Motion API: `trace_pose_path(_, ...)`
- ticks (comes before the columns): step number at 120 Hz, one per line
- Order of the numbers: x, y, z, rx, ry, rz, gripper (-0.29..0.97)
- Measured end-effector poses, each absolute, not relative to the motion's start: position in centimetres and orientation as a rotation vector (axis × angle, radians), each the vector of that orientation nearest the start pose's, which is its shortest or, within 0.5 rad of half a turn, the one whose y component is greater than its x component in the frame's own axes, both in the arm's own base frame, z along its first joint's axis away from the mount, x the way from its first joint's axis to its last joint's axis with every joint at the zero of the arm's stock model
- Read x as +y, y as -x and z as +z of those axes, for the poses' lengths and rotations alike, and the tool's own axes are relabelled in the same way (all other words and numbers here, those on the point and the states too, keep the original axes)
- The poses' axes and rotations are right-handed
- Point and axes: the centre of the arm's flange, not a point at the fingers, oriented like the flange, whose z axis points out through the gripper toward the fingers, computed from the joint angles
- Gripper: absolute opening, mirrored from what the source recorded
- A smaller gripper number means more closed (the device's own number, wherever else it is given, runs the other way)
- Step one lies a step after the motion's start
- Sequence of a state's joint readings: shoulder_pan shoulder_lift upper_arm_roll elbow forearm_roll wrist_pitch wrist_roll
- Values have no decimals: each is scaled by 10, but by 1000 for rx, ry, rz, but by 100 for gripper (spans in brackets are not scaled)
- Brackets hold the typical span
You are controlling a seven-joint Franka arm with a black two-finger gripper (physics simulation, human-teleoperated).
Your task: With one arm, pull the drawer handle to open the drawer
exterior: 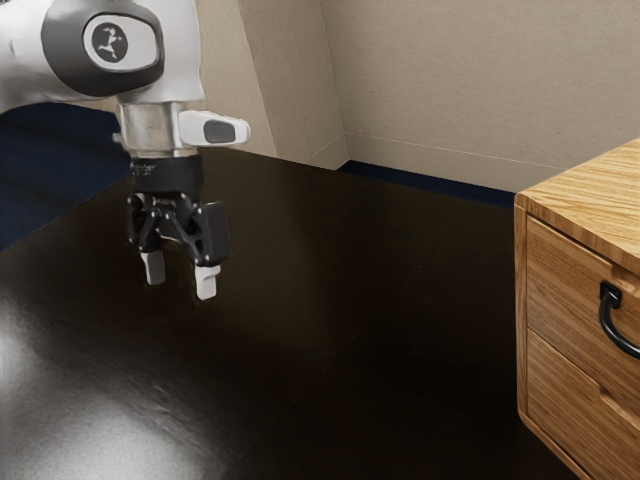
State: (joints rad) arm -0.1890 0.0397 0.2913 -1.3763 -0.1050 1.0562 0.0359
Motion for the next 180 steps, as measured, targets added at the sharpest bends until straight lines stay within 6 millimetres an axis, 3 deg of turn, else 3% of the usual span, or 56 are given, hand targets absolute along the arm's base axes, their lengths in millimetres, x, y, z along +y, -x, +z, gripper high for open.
trace_pose_path(22, 92, -529, 673, -207, 3248, 137, 68)
trace_pose_path(26, 95, -526, 697, -209, 3245, 27, 68)
trace_pose_path(33, 94, -499, 764, -184, 3234, -228, 68)
trace_pose_path(39, 90, -487, 789, -163, 3221, -329, 68)
trace_pose_path(45, 66, -485, 797, -82, 3223, -352, 68)
trace_pose_path(60, -33, -486, 795, 298, 3230, -304, 68)
trace_pose_path(69, -69, -485, 792, 543, 3199, -284, 68)
trace_pose_path(92, -105, -496, 763, 944, 3141, -158, 68)
trace_pose_path(119, -135, -494, 758, 1253, 2954, -200, 68)
trace_pose_path(140, -185, -493, 745, 1490, 2759, -262, 68)
trace_pose_path(151, -218, -470, 743, 1608, 2638, -305, 68)
trace_pose_path(164, -282, -430, 738, 1813, 2459, -354, 68)
trace_pose_path(180, -313, -414, 738, 1921, 2338, -416, 68)
